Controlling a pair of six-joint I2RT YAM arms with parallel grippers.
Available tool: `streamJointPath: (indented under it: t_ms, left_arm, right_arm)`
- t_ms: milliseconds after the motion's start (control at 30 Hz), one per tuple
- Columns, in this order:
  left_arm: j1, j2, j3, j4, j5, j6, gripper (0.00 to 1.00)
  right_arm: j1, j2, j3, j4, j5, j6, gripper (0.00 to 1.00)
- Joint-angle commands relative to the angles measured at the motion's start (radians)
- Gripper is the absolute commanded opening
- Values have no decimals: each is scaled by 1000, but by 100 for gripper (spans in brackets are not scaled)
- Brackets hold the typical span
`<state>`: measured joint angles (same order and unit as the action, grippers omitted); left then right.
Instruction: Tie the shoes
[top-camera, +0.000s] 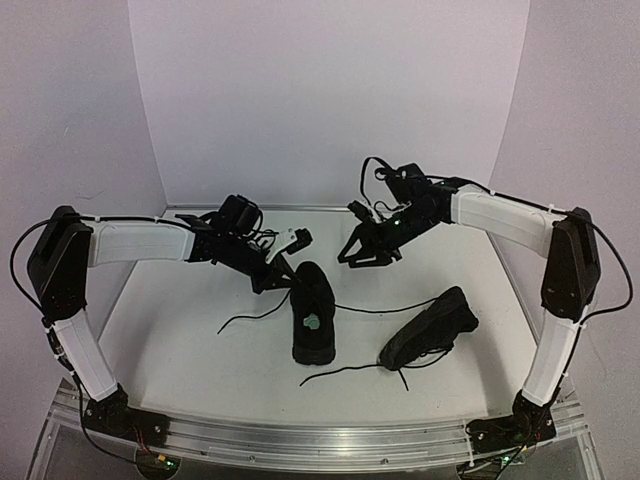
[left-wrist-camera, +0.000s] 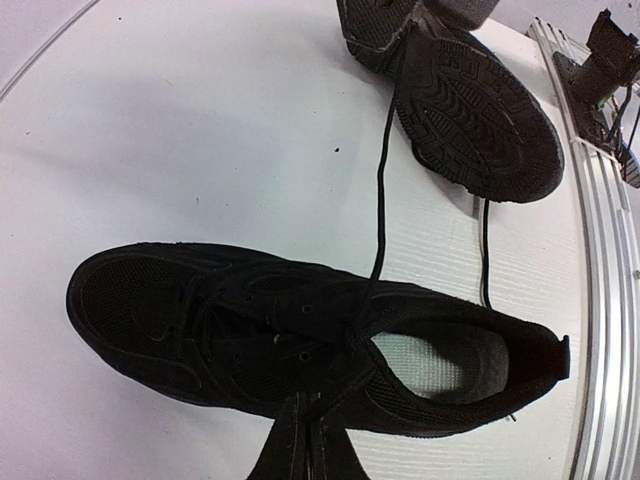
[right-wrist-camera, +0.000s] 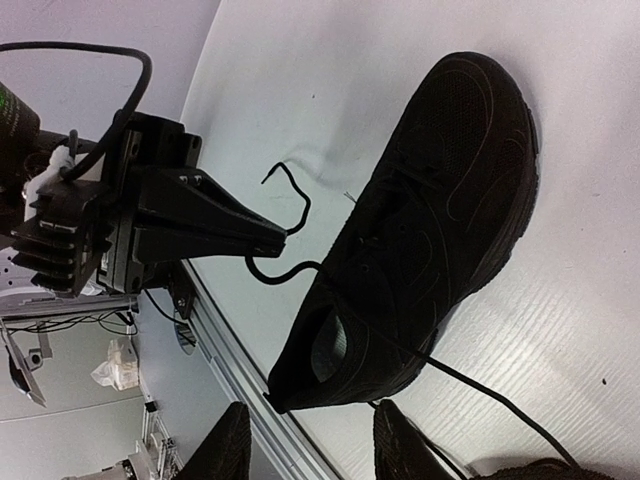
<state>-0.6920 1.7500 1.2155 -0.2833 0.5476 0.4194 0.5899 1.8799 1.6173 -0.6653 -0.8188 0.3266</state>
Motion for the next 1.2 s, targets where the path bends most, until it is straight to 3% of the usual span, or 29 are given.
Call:
streamJointPath:
  t_ms: [0,500,1167]
  left_arm:
    - [-6,-25,48,52,10,-36,0]
    - [-25,-15,71,101,-35,-61,0]
    - [-38,7,87,102,-38,-62,1]
  right_arm:
    - [16,30,62,31,-60,11,39]
    - [87,160,191,37,-79,26,35]
    - [101,245,234,86,-94,54,25]
